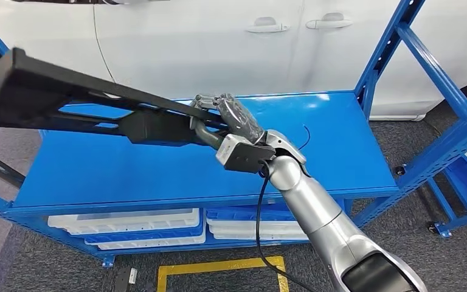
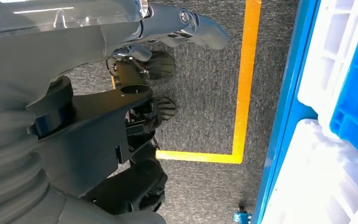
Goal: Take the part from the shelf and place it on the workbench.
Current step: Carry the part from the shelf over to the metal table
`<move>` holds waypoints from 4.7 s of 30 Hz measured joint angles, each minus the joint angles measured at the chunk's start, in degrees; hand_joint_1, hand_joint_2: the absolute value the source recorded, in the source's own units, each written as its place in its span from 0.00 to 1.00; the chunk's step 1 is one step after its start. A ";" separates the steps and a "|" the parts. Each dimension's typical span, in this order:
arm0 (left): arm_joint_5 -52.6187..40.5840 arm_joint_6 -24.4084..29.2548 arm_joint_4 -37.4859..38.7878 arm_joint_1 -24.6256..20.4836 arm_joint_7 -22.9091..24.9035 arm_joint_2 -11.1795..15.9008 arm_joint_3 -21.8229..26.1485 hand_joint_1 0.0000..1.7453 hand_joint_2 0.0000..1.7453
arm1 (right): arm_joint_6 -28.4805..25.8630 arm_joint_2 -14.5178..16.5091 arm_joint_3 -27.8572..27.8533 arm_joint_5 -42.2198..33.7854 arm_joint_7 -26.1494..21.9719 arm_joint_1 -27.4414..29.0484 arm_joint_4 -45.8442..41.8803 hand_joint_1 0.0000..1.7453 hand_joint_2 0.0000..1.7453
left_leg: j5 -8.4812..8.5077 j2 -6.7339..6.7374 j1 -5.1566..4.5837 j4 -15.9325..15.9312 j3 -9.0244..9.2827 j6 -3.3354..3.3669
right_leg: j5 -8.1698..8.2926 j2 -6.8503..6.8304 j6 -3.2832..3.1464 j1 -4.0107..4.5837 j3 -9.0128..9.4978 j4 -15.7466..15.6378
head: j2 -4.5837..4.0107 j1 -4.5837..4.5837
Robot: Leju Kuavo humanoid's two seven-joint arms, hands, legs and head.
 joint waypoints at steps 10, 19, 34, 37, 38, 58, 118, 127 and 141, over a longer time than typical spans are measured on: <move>0.03 0.47 0.01 0.44 0.16 0.02 1.26 0.00 1.00 | 8.34 -0.42 -0.47 -11.46 -1.70 0.94 -2.34 1.00 1.00 | -7.31 0.17 0.43 16.14 -7.16 -2.11 | 0.13 -0.04 -2.06 0.12 0.32 -0.93 | 0.00 -0.08; 0.06 0.52 -0.01 0.35 0.25 0.07 1.62 0.00 1.00 | 11.07 -0.86 -0.07 -14.60 -2.68 1.67 -2.23 1.00 1.00 | 0.41 0.05 -0.05 -1.03 0.38 0.13 | 0.23 0.05 -0.31 0.33 0.25 -1.20 | 0.01 0.00; -0.14 1.48 0.01 0.45 1.01 -0.01 2.60 0.00 1.00 | 11.54 -1.09 4.26 -13.85 -2.51 4.65 -2.21 1.00 1.00 | -0.28 -0.03 0.00 0.00 0.06 -0.91 | 0.06 0.16 -1.22 0.25 0.32 -0.89 | 0.01 0.03; -0.34 1.92 0.02 0.52 3.37 -0.05 2.71 0.00 1.00 | 11.21 -1.07 4.75 -13.85 -2.17 4.79 -2.47 1.00 1.00 | -3.90 0.07 0.26 5.69 -2.31 -1.84 | 0.23 0.01 -1.95 0.02 0.50 -1.23 | -0.01 -0.08; -0.63 2.08 0.02 0.56 4.63 -0.08 2.70 0.00 1.00 | 10.95 -1.06 4.81 -13.84 -1.93 4.91 -2.58 1.00 1.00 | -5.71 0.09 0.34 9.45 -3.98 -2.08 | 0.21 -0.05 -2.06 0.06 0.51 -1.22 | -0.01 -0.11; -3.12 3.80 0.02 2.34 13.85 -0.02 2.43 0.00 1.00 | 9.60 -0.54 6.02 -14.79 -1.47 6.25 -3.91 1.00 1.00 | 0.81 0.18 0.21 -2.05 1.17 1.01 | -7.10 -0.12 0.42 0.20 -5.66 13.03 | -0.01 0.03; -0.98 4.04 0.02 0.83 13.51 -0.55 4.82 0.00 1.00 | 10.45 0.90 9.26 -13.80 -1.67 2.66 -2.61 1.00 1.00 | 0.89 0.39 0.17 -2.24 1.52 1.14 | -5.79 -0.15 0.43 0.29 -4.48 9.58 | -0.01 0.06; -1.01 3.95 0.02 0.96 13.51 -0.52 5.03 0.00 1.00 | 10.43 0.87 9.42 -13.78 -1.67 2.74 -2.70 1.00 1.00 | 1.54 0.31 -0.29 0.07 -1.26 -0.21 | -1.72 -0.07 -0.88 0.64 2.49 -0.92 | 0.01 0.01; -1.05 3.56 0.02 0.90 13.70 -0.30 5.25 0.00 1.00 | 9.76 1.12 9.52 -13.21 -1.56 3.09 -3.58 1.00 1.00 | -1.97 0.17 0.01 -0.63 3.29 -1.04 | 1.16 -0.37 -1.25 0.42 0.45 -1.48 | 0.01 -0.05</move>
